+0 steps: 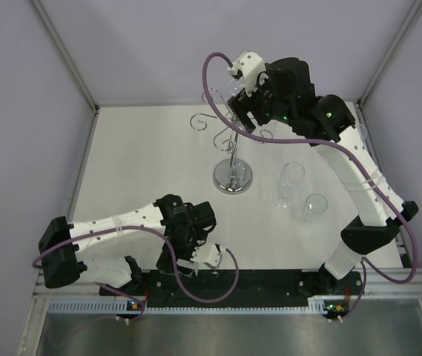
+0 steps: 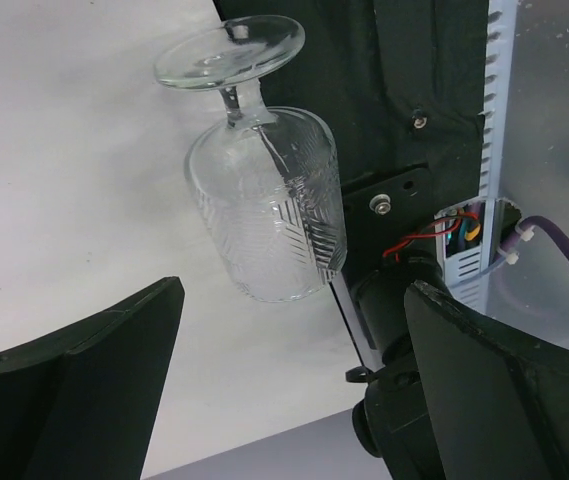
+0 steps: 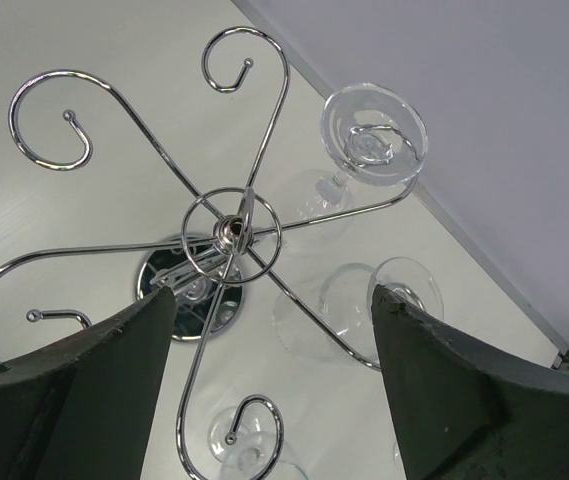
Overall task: Place the wine glass upside down on the wine glass rack
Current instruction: Pick up the wine glass at the center of the board.
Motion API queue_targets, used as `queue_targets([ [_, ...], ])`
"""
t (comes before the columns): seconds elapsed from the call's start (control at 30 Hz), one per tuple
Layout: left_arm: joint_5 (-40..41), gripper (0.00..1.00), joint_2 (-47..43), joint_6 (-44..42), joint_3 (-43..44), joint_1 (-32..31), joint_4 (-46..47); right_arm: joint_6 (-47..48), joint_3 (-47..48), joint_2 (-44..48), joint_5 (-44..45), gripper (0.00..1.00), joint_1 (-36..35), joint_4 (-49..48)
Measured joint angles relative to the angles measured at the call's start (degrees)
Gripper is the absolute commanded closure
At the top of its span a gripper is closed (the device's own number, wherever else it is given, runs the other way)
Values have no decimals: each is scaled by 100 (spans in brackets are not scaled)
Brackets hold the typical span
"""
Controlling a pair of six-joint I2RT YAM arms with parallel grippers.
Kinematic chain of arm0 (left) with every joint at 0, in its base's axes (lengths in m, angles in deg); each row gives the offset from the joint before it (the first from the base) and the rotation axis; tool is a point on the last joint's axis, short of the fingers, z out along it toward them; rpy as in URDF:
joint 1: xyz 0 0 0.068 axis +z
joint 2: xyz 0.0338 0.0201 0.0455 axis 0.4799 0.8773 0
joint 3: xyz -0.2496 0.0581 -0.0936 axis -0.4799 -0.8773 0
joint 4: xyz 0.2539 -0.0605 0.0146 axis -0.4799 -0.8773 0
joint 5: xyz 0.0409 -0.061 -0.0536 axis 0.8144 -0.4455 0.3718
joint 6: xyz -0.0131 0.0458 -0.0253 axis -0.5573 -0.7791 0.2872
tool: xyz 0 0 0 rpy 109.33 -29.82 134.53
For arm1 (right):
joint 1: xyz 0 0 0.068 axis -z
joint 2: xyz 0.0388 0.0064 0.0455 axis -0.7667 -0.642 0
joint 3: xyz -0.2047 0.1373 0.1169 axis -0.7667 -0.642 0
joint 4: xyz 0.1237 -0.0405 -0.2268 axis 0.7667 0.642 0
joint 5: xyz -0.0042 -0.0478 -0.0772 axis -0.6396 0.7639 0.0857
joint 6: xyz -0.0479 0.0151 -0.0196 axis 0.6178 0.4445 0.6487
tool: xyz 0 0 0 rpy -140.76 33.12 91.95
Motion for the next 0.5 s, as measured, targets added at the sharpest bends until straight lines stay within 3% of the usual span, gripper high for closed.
queue_targets([
  [0.5,448,2,-11,922,-1095,0,1008,39,-168,50,-48,20,0,0],
])
